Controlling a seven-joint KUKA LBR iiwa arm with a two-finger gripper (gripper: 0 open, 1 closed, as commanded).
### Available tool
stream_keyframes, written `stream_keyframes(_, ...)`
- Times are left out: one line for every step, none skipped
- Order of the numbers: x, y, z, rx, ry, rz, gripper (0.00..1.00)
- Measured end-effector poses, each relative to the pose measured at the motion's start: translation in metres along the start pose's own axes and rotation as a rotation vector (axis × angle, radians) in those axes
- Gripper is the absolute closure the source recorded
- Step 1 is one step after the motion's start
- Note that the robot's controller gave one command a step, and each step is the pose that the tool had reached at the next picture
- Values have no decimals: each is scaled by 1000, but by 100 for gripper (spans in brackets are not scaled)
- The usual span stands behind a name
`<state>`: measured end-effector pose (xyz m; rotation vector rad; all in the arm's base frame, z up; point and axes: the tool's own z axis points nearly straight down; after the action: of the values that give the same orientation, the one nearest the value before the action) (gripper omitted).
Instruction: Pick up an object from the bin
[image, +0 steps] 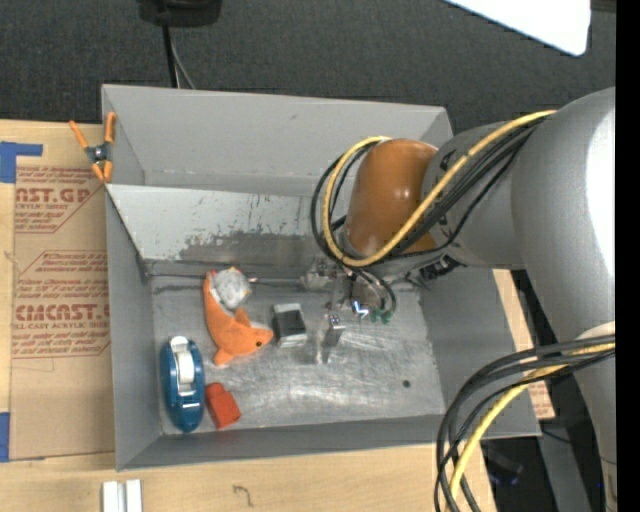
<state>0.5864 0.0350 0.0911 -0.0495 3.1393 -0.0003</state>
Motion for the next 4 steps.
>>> stream_keyframes(2, 18, 10, -1, 3, -20, 0)
stream_keyframes(0, 46, 17, 2, -11, -215, 100)
stream_keyframes(0, 46, 17, 2, -11, -215, 100)
stream_keyframes(11, 44, -33, -1, 7, -231, 100)
